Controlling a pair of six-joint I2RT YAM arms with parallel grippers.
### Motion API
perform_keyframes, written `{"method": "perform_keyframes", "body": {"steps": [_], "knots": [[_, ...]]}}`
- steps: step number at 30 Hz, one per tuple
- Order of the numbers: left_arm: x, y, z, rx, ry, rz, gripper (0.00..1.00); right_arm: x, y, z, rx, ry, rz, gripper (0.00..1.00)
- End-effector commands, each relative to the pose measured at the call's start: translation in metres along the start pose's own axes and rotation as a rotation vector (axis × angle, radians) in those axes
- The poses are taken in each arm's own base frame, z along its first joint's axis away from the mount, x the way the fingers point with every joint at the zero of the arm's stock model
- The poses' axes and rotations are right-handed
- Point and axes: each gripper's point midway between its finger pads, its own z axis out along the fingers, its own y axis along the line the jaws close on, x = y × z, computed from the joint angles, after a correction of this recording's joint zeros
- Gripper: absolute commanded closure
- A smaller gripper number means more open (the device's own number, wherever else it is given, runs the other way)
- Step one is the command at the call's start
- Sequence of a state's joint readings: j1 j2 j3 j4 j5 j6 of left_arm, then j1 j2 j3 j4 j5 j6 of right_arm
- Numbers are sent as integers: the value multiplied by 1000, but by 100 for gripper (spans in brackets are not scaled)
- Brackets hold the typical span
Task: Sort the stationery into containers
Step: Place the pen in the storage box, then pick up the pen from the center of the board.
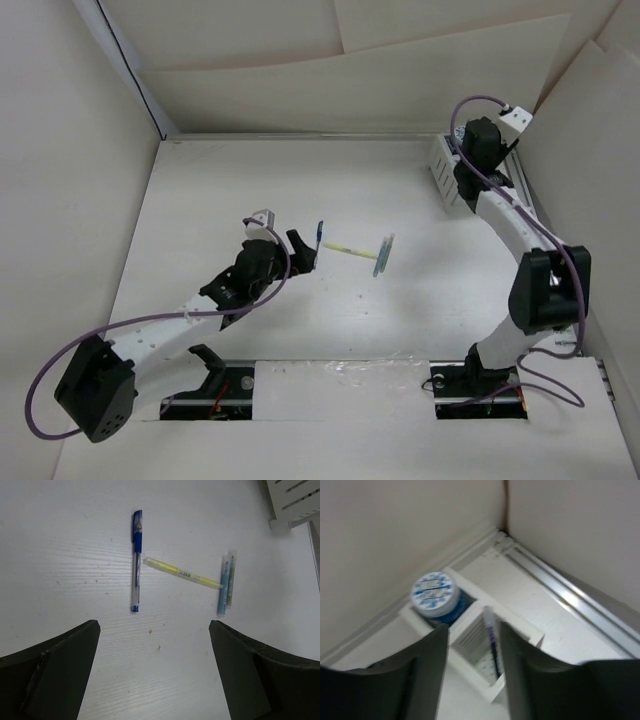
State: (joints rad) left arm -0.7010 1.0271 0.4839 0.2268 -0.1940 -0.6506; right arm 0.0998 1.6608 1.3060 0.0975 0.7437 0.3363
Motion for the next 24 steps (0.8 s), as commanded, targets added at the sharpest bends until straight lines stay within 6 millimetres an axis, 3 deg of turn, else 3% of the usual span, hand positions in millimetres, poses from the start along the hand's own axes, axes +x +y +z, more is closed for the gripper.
{"method": "perform_keyframes", "body": {"steps": [1,2,5,6,7,8,9,10,11,13,14,15,16,17,18,19,20,21,22,24], "knots": [[-25,-6,-14,5,-82,-18,11,-21,34,-54,-188,15,82,53],[-29,-4,-17,-8,-100,-20,13,-8,58,-74,-302,72,79,61],[-40,-3,-31,-8,-138,-39,19,31,96,-114,-515,219,53,88],[-42,-2,-34,-12,-149,-41,19,52,124,-147,-651,295,21,94],[-45,0,-39,-11,-165,-46,21,69,135,-162,-702,343,-8,99],[-44,2,-42,-16,-160,-43,21,100,144,-174,-738,414,-73,100],[-43,5,-44,-24,-164,-52,21,124,163,-208,-853,491,-125,100],[-44,5,-46,-21,-167,-53,22,133,173,-221,-887,527,-150,100],[-46,5,-50,-10,-180,-59,22,164,177,-227,-883,585,-203,100],[-43,11,-52,-23,-178,-68,22,193,188,-254,-931,630,-273,100],[-43,12,-54,-17,-184,-71,22,196,196,-259,-933,633,-288,98],[-41,13,-54,-23,-177,-68,22,221,196,-261,-918,679,-336,92],[-44,12,-57,-15,-186,-72,22,231,202,-275,-950,695,-366,86],[-40,14,-56,-20,-180,-78,22,229,215,-279,-969,685,-359,80],[-41,14,-57,-19,-181,-79,22,247,216,-282,-964,712,-391,66],[-42,13,-59,-13,-188,-82,22,254,221,-287,-973,717,-400,60],[-42,13,-59,-13,-188,-82,22,262,223,-295,-980,733,-422,58],[-39,16,-60,-18,-182,-79,22,262,230,-294,-981,731,-420,56],[-39,17,-60,-18,-182,-79,22,277,231,-294,-964,747,-431,55],[-39,17,-60,-18,-182,-79,22,287,231,-290,-939,759,-439,55]]}}
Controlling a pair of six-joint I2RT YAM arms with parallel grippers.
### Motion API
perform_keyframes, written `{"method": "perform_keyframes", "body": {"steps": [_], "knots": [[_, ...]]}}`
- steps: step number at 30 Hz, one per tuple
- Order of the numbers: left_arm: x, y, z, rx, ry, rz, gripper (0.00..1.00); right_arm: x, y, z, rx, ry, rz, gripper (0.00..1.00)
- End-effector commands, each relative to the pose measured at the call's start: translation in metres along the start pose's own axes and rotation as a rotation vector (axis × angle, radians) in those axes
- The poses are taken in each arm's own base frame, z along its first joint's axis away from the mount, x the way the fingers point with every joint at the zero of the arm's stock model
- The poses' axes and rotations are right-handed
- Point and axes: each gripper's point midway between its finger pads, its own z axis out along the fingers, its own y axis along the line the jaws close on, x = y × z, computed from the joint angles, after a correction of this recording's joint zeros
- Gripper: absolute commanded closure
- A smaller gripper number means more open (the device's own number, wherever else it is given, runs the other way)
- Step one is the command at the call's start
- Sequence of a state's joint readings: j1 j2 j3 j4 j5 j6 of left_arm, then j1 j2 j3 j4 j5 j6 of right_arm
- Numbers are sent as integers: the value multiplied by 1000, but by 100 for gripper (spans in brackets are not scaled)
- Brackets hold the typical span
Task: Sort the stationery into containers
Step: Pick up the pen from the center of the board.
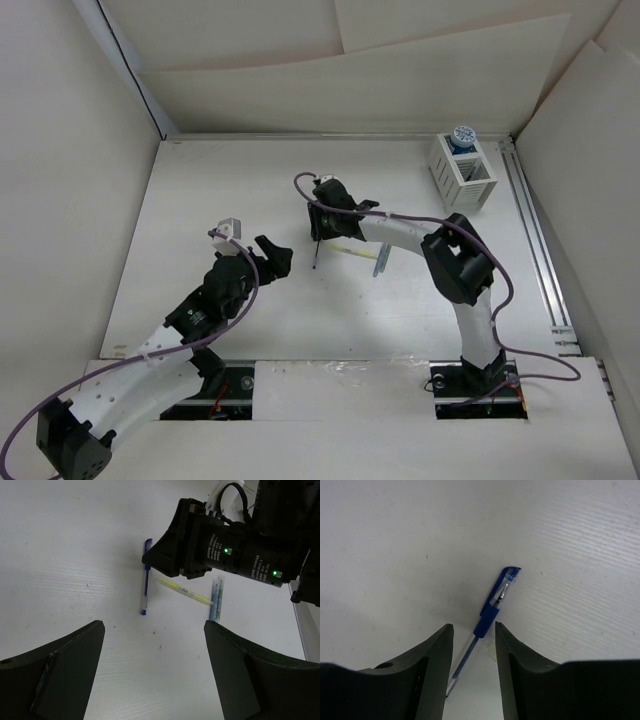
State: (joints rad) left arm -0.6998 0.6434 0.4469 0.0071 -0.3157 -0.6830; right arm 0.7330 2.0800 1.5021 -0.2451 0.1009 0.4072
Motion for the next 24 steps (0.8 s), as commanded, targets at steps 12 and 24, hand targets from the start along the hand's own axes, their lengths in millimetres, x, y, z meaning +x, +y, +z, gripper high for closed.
{"method": "perform_keyframes", "body": {"steps": [12,24], "knots": [[3,4,0,0,-5,0,22,-31,-14,15,139,-78,48,61],[3,0,0,19,1,6,22,-27,-12,32,137,-57,36,68]]}}
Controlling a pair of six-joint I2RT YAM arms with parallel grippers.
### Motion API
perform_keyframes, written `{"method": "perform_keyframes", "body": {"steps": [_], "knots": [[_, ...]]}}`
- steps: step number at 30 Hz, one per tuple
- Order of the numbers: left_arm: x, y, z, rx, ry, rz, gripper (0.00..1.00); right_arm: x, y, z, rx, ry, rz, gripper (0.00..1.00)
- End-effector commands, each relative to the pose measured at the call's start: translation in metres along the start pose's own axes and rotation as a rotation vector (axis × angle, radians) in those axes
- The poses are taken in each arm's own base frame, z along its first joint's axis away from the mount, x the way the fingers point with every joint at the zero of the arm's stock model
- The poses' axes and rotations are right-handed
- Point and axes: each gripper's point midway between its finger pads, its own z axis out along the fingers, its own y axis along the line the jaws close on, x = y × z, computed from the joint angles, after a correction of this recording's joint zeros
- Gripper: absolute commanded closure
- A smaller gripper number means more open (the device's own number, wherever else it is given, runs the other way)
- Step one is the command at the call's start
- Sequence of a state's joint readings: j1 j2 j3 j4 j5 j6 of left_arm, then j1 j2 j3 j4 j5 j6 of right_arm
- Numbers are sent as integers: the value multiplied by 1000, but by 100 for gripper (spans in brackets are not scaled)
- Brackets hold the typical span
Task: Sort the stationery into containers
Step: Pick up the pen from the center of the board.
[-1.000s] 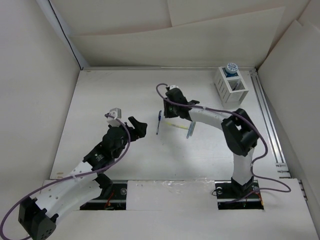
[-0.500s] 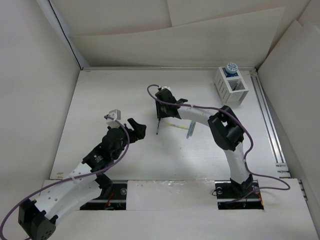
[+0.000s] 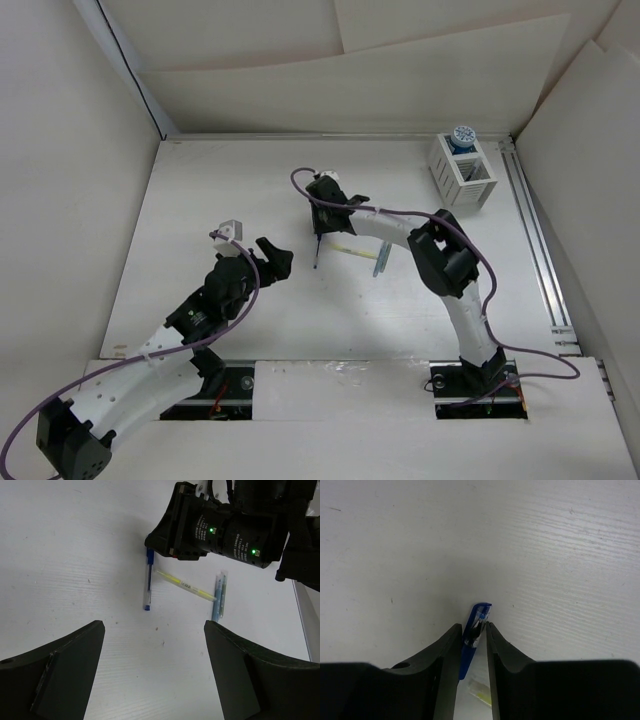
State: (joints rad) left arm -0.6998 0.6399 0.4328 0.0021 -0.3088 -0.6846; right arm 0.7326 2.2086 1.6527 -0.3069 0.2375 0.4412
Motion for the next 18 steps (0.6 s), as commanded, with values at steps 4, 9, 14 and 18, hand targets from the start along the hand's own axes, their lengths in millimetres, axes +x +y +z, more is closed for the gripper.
{"method": "perform_keyframes", "body": {"steps": [4,9,14,18], "knots": [[-3,-3,0,24,-14,2,22,-13,5,4,1,-24,8,71],[-4,-5,0,30,-21,-1,22,-14,7,4,-11,-28,10,88],[-2,-4,1,23,-13,3,22,-13,19,2,-69,-9,31,95],[-2,-4,1,23,-13,3,22,-48,45,-33,-206,-80,59,96]]}}
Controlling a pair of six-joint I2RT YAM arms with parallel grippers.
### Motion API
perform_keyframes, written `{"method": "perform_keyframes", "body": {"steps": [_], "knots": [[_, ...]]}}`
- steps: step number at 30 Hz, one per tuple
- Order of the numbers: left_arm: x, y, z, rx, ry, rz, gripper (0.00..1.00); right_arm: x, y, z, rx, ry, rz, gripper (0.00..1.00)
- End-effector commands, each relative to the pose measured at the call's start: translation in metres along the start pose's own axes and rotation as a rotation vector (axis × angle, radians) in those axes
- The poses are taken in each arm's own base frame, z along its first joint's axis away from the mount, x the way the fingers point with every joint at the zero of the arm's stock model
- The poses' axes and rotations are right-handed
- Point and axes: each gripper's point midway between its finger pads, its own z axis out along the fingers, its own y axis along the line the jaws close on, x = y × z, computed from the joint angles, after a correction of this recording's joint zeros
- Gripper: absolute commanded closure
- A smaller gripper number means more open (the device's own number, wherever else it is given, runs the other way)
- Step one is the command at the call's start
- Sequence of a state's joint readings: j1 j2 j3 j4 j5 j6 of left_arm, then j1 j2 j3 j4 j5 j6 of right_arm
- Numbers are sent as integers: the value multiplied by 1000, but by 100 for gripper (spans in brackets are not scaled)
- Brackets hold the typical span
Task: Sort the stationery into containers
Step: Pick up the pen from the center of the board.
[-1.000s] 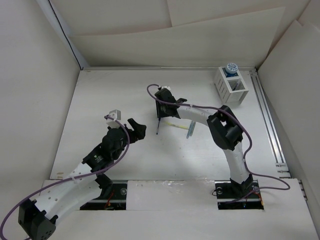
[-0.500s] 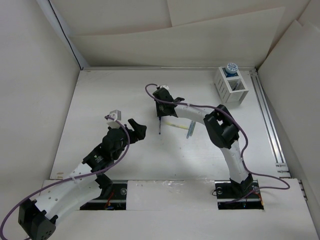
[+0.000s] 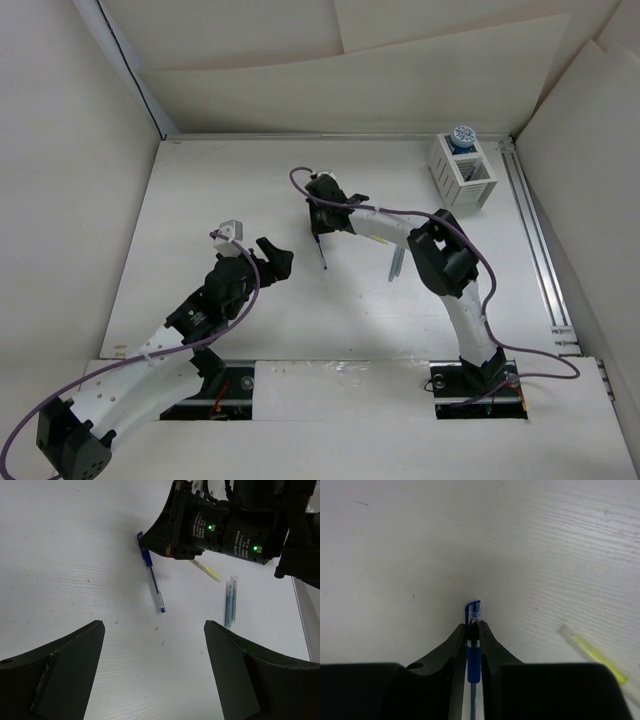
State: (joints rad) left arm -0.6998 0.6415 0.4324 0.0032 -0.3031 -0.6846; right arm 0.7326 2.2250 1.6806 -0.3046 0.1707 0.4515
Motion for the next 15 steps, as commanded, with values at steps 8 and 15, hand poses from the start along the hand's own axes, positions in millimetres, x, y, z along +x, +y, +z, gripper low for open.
{"method": "perform_keyframes", "body": {"steps": [8,15], "knots": [[3,-7,6,37,8,15,22,-177,-29,-147,-206,-408,197,96],[15,-12,16,58,45,19,22,-246,-251,-239,245,-719,431,97]]}}
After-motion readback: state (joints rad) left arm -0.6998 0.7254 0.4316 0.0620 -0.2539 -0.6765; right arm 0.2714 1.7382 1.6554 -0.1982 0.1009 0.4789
